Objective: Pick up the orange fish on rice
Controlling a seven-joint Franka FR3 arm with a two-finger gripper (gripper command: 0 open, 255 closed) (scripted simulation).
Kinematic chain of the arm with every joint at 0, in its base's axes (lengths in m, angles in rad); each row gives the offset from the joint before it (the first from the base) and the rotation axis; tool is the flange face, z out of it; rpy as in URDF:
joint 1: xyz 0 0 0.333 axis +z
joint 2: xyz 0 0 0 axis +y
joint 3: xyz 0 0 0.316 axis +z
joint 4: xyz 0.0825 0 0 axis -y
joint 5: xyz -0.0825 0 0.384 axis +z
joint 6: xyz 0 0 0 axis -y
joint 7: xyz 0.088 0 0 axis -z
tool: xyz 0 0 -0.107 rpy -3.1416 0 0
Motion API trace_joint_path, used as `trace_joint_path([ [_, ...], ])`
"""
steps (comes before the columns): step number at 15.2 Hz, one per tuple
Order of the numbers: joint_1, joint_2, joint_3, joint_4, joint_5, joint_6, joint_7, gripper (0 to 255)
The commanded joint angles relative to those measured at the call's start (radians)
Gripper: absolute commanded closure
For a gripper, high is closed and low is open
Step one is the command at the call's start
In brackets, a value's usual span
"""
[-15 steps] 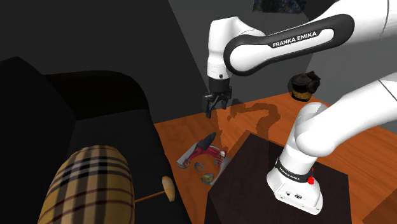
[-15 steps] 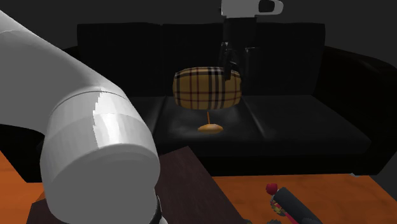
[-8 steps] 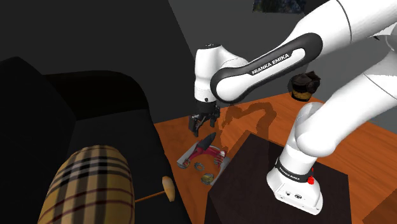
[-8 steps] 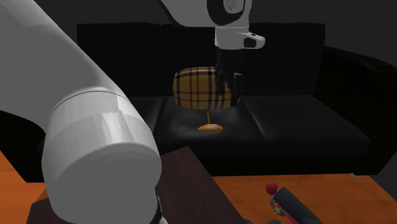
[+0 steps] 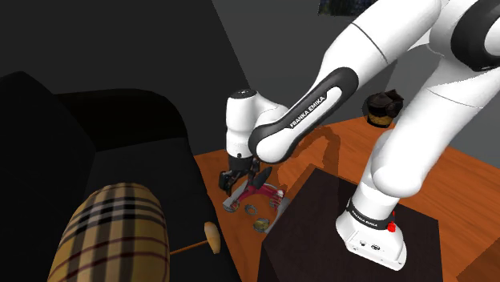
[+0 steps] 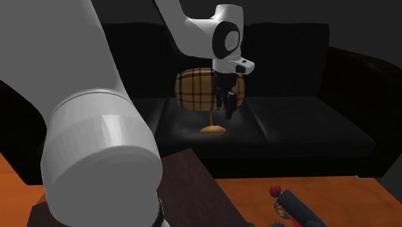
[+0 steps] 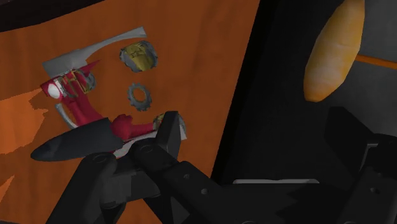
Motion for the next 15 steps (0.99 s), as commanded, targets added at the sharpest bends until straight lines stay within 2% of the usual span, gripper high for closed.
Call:
trace_joint_path([
  [1,-0.009,0.097,0.029,0.030,-0.054,0.069,0.074,0],
  [5,0.004,0.286,0.035,0.104,-0.220,0.171,0.248,0],
  [9,0.083,0.465,-0.031,0.205,-0.383,0.239,0.414,0],
  [12,0.156,0.579,-0.090,0.287,-0.457,0.273,0.498,0],
  [15,0.181,0.619,-0.121,0.297,-0.486,0.303,0.519,0],
])
